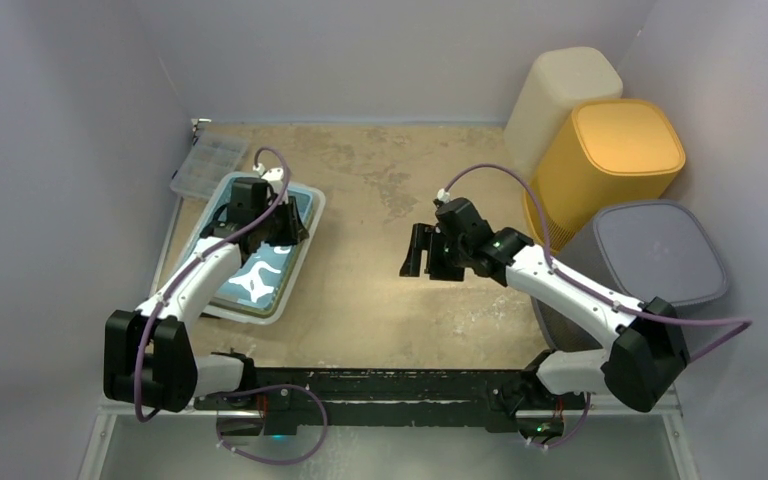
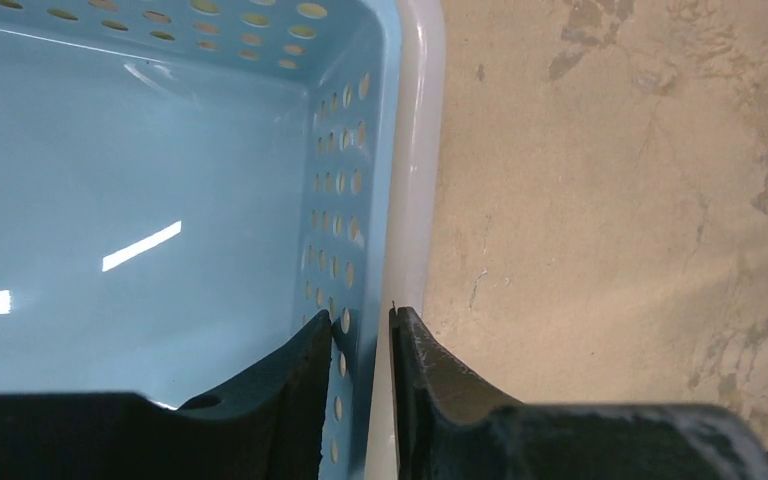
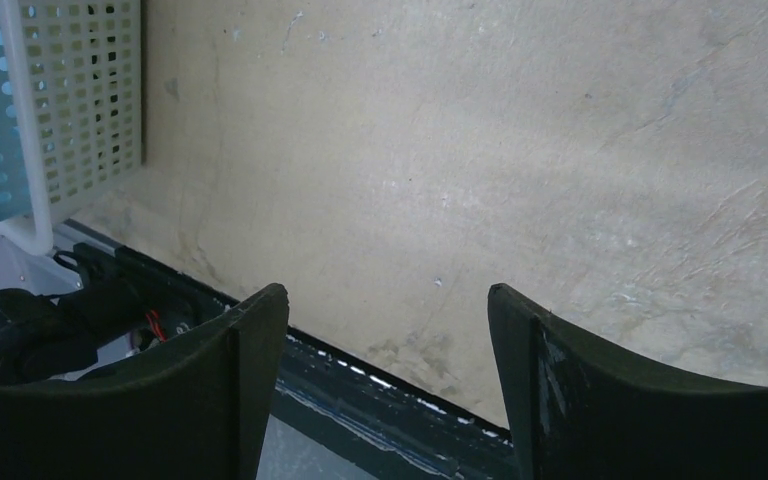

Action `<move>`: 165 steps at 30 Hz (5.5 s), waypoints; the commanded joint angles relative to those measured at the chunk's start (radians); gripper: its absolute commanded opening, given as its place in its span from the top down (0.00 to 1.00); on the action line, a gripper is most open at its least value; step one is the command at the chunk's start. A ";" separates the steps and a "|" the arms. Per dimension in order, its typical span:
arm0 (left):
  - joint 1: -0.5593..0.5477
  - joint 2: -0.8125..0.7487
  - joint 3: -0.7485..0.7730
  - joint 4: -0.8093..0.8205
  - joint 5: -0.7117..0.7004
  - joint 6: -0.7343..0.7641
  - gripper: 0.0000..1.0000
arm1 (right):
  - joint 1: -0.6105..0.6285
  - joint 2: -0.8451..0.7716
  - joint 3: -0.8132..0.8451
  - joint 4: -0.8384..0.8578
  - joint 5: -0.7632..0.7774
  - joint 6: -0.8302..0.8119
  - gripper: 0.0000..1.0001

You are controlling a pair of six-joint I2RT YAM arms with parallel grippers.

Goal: Turn the large container upside down
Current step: Move the multiple containers to the center of the board, then pick up the container from the container, then turn the container upside down at the center of the board.

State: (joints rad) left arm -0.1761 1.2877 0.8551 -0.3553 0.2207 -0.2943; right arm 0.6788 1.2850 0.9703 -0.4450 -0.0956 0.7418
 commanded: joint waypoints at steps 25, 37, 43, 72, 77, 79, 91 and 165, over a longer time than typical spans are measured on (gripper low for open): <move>-0.383 0.219 0.081 0.457 -0.052 -0.833 0.90 | 0.025 -0.127 0.010 -0.015 0.209 0.138 0.19; -0.424 0.134 0.191 0.253 -0.164 -0.669 0.48 | 0.024 -0.151 -0.018 0.056 0.153 0.168 0.16; -0.422 0.011 0.236 -0.025 -0.417 -0.485 0.42 | 0.025 -0.072 -0.016 0.141 0.055 0.149 0.18; -0.411 -0.194 0.032 -0.290 -0.599 -0.414 0.33 | 0.126 0.308 0.334 -0.045 0.233 0.001 0.74; -0.411 -0.207 0.031 -0.293 -0.591 -0.421 0.34 | 0.126 0.298 0.353 -0.040 0.183 -0.054 0.87; -0.411 -0.213 0.031 -0.295 -0.589 -0.421 0.35 | 0.124 0.303 0.365 -0.038 0.181 -0.077 0.92; -0.411 -0.232 0.016 -0.326 -0.583 -0.452 0.38 | 0.090 0.271 0.407 0.024 0.038 -0.152 1.00; -0.301 -0.272 0.018 -0.264 -0.491 -0.571 1.00 | 0.046 0.048 0.378 0.019 0.089 -0.036 0.17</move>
State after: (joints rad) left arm -0.5625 1.0264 0.8581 -0.6983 -0.3420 -0.8276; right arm 0.7254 1.4651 1.3842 -0.4805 -0.0422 0.6415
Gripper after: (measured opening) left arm 0.041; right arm 0.752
